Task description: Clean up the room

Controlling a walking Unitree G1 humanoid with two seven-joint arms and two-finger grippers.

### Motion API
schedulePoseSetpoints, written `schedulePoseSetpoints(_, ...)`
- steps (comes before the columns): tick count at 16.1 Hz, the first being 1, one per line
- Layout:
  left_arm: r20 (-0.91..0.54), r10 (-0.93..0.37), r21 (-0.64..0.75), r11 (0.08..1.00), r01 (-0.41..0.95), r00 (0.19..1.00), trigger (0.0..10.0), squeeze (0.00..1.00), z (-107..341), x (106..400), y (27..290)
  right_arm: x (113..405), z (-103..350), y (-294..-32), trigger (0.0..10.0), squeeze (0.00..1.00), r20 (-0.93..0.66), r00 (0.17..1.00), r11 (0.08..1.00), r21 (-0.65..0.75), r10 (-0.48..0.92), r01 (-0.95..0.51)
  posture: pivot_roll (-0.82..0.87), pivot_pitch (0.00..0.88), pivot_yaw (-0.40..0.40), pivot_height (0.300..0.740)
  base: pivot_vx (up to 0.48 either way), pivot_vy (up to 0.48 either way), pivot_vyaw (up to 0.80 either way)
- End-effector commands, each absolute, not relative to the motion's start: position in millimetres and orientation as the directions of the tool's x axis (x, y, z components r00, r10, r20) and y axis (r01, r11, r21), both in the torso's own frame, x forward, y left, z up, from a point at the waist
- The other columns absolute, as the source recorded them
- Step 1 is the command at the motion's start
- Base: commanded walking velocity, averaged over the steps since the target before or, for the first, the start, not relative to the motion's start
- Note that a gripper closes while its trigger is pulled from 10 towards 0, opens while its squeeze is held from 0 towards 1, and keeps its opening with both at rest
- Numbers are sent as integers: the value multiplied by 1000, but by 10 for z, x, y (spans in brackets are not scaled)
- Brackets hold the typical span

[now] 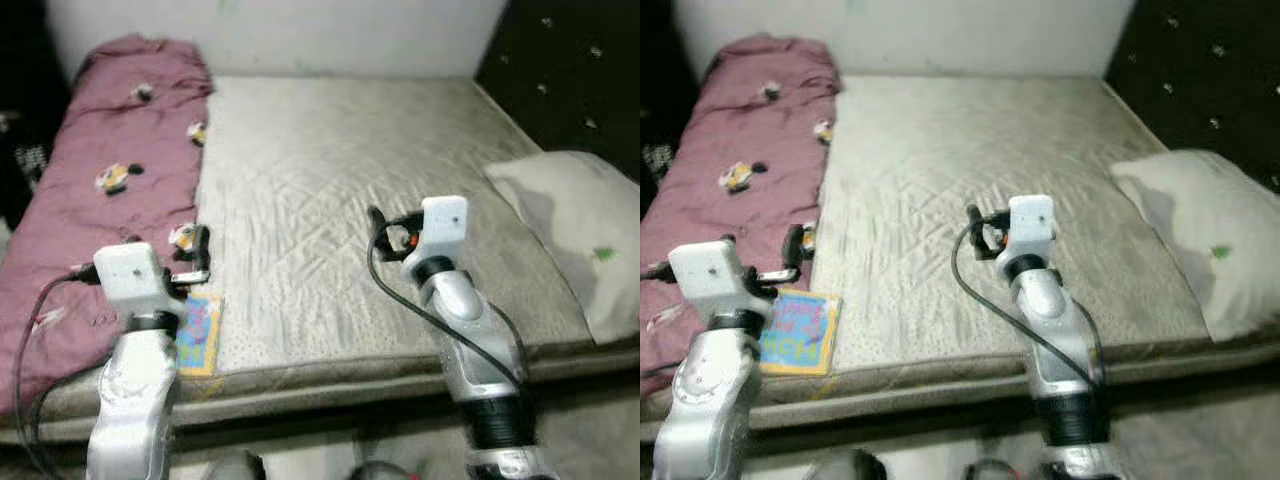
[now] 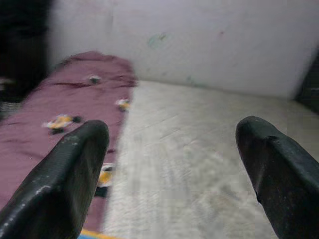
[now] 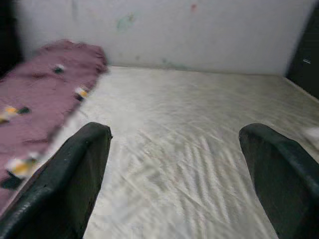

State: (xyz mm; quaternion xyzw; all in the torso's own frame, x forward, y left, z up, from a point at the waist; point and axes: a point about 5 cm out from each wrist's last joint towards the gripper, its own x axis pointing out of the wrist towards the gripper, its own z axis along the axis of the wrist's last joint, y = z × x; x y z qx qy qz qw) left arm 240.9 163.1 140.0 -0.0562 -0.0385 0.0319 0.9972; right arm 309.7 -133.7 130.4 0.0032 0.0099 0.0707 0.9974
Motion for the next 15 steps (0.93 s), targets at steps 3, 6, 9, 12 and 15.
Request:
schedulePoseSetpoints(3,72,76,-119,991,-68,995,10000,0,1417,2393,1672,3116,1360,-1332,10000,0,-4,990,990,10,138,-138,-4,0,-64,740,0,474,0)
schedulePoseSetpoints(6,70,75,-133,989,-65,995,10000,0,1431,2413,1668,3133,1363,-1319,10000,0,-4,990,990,9,138,-138,-4,0,-58,740,0,472,0)
schedulePoseSetpoints(9,76,67,-129,990,-57,995,10000,0,1440,2425,1664,3150,1371,-1309,10000,0,-1,990,990,9,139,-139,-4,1,-54,740,0,472,0)
schedulePoseSetpoints(12,76,74,-135,989,-63,994,10000,0,1443,2433,1673,3162,1376,-1306,10000,0,1,990,990,8,139,-139,-6,2,-54,740,0,472,0)
schedulePoseSetpoints(15,86,80,-116,991,-70,993,10000,0,1450,2434,1682,3169,1377,-1311,10000,0,1,990,990,3,139,-139,-7,2,-55,740,0,472,0)
